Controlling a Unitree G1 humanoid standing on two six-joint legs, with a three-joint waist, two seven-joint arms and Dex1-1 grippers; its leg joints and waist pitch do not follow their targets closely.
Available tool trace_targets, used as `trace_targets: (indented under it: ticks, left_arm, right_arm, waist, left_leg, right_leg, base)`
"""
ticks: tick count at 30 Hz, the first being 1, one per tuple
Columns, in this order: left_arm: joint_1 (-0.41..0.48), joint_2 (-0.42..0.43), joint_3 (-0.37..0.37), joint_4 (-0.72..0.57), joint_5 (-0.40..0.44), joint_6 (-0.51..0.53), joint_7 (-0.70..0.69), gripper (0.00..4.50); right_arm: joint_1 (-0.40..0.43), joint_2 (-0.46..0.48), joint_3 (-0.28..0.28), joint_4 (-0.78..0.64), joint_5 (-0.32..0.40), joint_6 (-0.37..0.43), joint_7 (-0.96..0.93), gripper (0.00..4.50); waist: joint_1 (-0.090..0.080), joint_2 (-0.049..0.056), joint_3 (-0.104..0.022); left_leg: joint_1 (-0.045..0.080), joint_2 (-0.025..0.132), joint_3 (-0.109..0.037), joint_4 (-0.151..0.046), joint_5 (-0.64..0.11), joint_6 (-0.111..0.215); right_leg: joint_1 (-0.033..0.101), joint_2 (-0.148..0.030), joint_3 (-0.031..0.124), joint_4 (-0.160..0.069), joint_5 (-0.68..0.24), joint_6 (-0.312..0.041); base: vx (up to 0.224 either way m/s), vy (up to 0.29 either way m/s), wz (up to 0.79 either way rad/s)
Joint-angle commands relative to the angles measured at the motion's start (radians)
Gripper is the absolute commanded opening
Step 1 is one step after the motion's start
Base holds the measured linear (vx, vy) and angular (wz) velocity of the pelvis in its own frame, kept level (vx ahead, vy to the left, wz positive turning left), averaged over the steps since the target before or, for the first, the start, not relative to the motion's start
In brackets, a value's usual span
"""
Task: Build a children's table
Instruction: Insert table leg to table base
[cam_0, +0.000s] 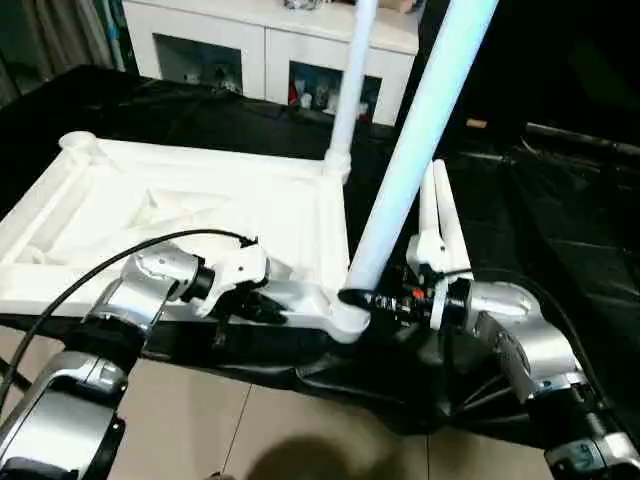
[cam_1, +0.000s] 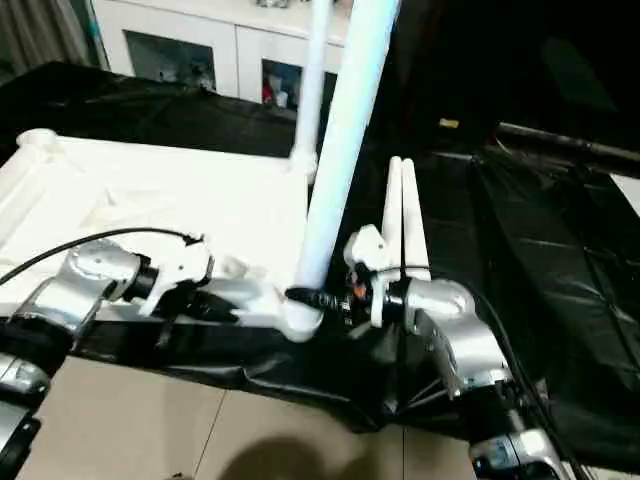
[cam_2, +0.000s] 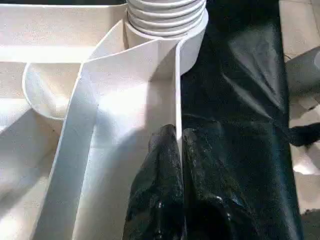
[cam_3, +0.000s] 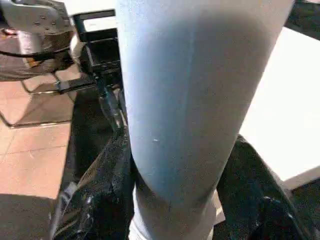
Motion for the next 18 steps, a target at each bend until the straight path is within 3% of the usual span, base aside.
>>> trace_targets:
  ticks: [1,7,8,9,10,11,12,13,15,18]
  left_arm:
    - [-0.006,-0.012,-0.023,-0.041,-0.036,-0.037,-0.079,0.0]
    - [-0.026,-0.02,-0.011,0.002,-0.006,-0.041,-0.006,0.0]
    - [-0.028,-0.023,0.001,0.013,0.007,-0.027,0.048,0.0]
    - [-0.028,-0.023,0.001,0.013,0.007,-0.027,0.048,0.0]
    - [-0.032,-0.027,0.015,0.019,0.012,0.019,0.099,0.0]
    - [-0.033,-0.028,0.018,0.021,0.013,0.027,0.107,0.0]
    - [-0.042,-0.034,0.029,0.034,0.021,0.077,0.163,0.0]
    - [-0.046,-0.035,0.031,0.039,0.025,0.09,0.181,0.0]
    - [-0.062,-0.052,0.047,0.055,0.022,0.151,0.237,0.0]
    - [-0.082,-0.072,0.068,0.061,0.024,0.232,0.309,0.0]
  right_arm:
    - [0.063,-0.024,0.067,0.1,-0.05,0.033,0.015,1.84]
    - [0.06,-0.007,0.061,0.117,-0.061,0.015,-0.015,1.84]
    - [0.033,0.025,0.042,0.186,-0.091,-0.007,-0.1,1.84]
    - [0.033,0.025,0.042,0.186,-0.091,-0.007,-0.1,1.84]
    - [-0.013,0.07,0.0,0.281,-0.11,-0.016,-0.229,1.84]
    - [-0.02,0.078,-0.007,0.296,-0.111,-0.016,-0.25,1.84]
    - [-0.065,0.117,-0.045,0.382,-0.117,-0.013,-0.367,1.84]
    - [-0.077,0.127,-0.052,0.406,-0.119,-0.015,-0.398,1.84]
    - [-0.112,0.161,-0.078,0.468,-0.114,-0.02,-0.491,1.84]
    - [-0.155,0.202,-0.111,0.539,-0.102,-0.025,-0.603,1.84]
  waist:
    - [-0.003,0.024,-0.044]
    - [-0.003,0.017,-0.043]
    - [-0.003,0.013,-0.043]
    - [-0.006,0.016,-0.038]
    - [-0.006,0.014,-0.037]
    - [-0.015,0.016,-0.037]
    - [-0.021,0.01,-0.036]
    - [-0.031,0.014,-0.034]
    - [-0.035,0.013,-0.035]
    - [-0.041,0.015,-0.034]
  left_leg:
    - [0.01,0.032,-0.004,-0.066,-0.21,0.009]
    - [0.012,0.031,-0.007,-0.07,-0.239,-0.003]
    - [0.013,0.032,-0.007,-0.07,-0.247,-0.005]
    - [0.013,0.029,-0.008,-0.072,-0.269,-0.013]
    - [0.014,0.03,-0.009,-0.074,-0.286,-0.02]
    - [0.015,0.029,-0.014,-0.076,-0.311,-0.039]
    - [0.01,0.03,-0.02,-0.08,-0.322,-0.05]
    - [0.007,0.027,-0.025,-0.084,-0.348,-0.063]
    - [0.013,0.026,-0.028,-0.08,-0.359,-0.059]
    - [0.02,0.026,-0.028,-0.079,-0.39,-0.054]
  right_leg:
    - [0.038,-0.083,0.057,-0.086,-0.144,-0.188]
    - [0.04,-0.084,0.058,-0.09,-0.196,-0.176]
    - [0.038,-0.086,0.058,-0.091,-0.209,-0.174]
    - [0.034,-0.086,0.058,-0.096,-0.257,-0.17]
    - [0.034,-0.088,0.057,-0.099,-0.296,-0.162]
    - [0.03,-0.089,0.056,-0.099,-0.358,-0.152]
    - [0.036,-0.092,0.053,-0.103,-0.414,-0.13]
    - [0.034,-0.092,0.049,-0.11,-0.477,-0.11]
    - [0.028,-0.095,0.05,-0.119,-0.511,-0.094]
    - [0.019,-0.093,0.051,-0.121,-0.514,-0.103]
  base:
    - [0.0,0.0,0.0]
    - [0.0,0.0,0.0]
    - [0.0,0.0,0.0]
    - [0.0,0.0,0.0]
    - [0.0,0.0,0.0]
    - [0.0,0.0,0.0]
    - [0.0,0.0,0.0]
    - [-0.063,0.008,-0.16]
    - [-0.058,0.012,-0.14]
    - [0.0,0.0,0.0]
